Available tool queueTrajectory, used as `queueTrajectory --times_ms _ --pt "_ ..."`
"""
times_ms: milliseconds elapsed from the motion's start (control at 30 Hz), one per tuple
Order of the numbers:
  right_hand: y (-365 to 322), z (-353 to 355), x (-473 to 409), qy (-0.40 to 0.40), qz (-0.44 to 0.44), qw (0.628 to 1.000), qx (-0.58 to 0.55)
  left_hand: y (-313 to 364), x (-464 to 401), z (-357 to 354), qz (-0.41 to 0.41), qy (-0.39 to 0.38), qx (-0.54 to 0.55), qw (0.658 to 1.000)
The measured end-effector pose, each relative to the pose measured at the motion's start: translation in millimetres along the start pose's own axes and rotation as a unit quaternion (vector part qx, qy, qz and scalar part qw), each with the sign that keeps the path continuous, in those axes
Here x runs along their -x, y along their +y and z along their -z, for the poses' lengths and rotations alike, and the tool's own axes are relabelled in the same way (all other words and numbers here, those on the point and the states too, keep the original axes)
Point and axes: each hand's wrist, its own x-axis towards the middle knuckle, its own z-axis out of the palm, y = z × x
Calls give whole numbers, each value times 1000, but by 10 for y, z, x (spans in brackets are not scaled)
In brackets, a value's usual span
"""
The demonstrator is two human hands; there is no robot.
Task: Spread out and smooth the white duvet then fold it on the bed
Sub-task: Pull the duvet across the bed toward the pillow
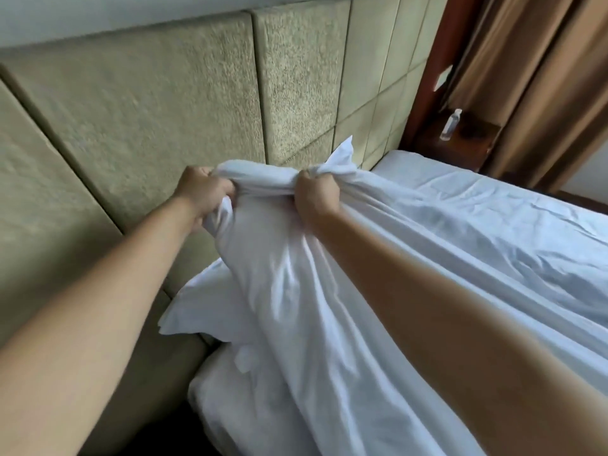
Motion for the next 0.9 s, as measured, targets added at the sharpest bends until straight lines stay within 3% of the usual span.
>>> queueTrajectory --times_ms 133,233,400,467,567,667,733,767,833,900 --pt "597 -390 -244 -97 -107 985 -92 -711 -22 -277 61 -40 -50 996" --pt "1009 -480 -256 -118 -160 976 -83 -1217 12 -503 114 -78 -54 989" --pt "1368 -616 -226 -170 -123 976 -64 -1624 -24 -613 126 -56 -55 989" --pt "1508 -689 -159 -168 -83 981 -48 -1694 11 -598 120 -84 -43 988" --pt "1877 -743 107 -132 -1 982 135 -1755 109 -517 143 -181 -139 963" --pt "2285 -763 517 -267 -38 918 291 -1698 219 -460 161 -216 -226 936" --pt "2405 -813 733 -328 -76 897 286 -1543 373 -503 197 -237 -193 932" --pt "2415 -839 790 -320 -72 904 273 -1467 464 -542 231 -269 -147 923" --pt "2346 -844 806 -243 -67 945 207 -1326 604 -638 270 -321 5 908" --pt "2199 -723 740 -135 -98 975 146 -1265 649 -707 235 -252 156 926"
